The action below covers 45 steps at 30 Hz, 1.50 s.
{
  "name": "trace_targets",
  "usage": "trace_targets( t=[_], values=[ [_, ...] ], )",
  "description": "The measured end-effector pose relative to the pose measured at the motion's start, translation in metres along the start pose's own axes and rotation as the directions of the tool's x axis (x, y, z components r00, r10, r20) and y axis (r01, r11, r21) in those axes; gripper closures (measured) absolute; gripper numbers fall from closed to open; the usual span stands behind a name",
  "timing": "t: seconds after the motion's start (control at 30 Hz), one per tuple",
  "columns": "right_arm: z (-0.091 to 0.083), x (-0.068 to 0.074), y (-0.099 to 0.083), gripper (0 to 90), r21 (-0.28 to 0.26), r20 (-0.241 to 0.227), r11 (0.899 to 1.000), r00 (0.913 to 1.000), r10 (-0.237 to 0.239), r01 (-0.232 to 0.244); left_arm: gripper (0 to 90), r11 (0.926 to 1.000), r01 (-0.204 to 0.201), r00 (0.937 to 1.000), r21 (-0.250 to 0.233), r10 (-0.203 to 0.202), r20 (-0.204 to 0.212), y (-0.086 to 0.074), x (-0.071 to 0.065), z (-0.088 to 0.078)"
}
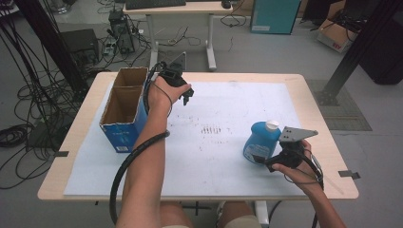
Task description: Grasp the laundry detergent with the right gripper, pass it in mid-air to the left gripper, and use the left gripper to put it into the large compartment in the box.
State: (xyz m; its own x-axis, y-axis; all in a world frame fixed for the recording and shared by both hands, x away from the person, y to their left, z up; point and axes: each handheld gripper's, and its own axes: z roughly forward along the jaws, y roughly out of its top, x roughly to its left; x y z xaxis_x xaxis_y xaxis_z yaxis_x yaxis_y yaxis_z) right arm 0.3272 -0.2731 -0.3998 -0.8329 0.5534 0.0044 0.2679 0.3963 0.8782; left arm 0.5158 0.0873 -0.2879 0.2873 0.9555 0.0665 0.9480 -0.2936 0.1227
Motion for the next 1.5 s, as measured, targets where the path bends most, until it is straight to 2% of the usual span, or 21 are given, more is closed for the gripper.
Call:
trace_targets(
  t=[1.23, 1.37, 1.5],
  values=[
    [0.0017, -0.0006, -0.0019, 1.2, -0.015, 0.003, 1.000, 1.0000, 0.003, -0.003, 6.2, 1.0000, 0.001, 1.0000, 0.005, -0.001, 0.000, -0.0005, -0.0004, 0.0017],
    [0.0021, -0.0006, -0.0025, 4.2, -0.022, 0.009, 1.000, 0.9999, 0.015, -0.015, 6.2, 1.0000, -0.001, 1.0000, 0.004, 0.001, -0.003, -0.0001, -0.0008, 0.0014],
    [0.0032, -0.0006, -0.0031, 9.3, -0.025, 0.014, 1.000, 0.9999, 0.006, -0.006, 6.2, 1.0000, -0.002, 1.0000, 0.005, 0.002, -0.004, -0.0003, -0.0007, 0.0014]
  ],
)
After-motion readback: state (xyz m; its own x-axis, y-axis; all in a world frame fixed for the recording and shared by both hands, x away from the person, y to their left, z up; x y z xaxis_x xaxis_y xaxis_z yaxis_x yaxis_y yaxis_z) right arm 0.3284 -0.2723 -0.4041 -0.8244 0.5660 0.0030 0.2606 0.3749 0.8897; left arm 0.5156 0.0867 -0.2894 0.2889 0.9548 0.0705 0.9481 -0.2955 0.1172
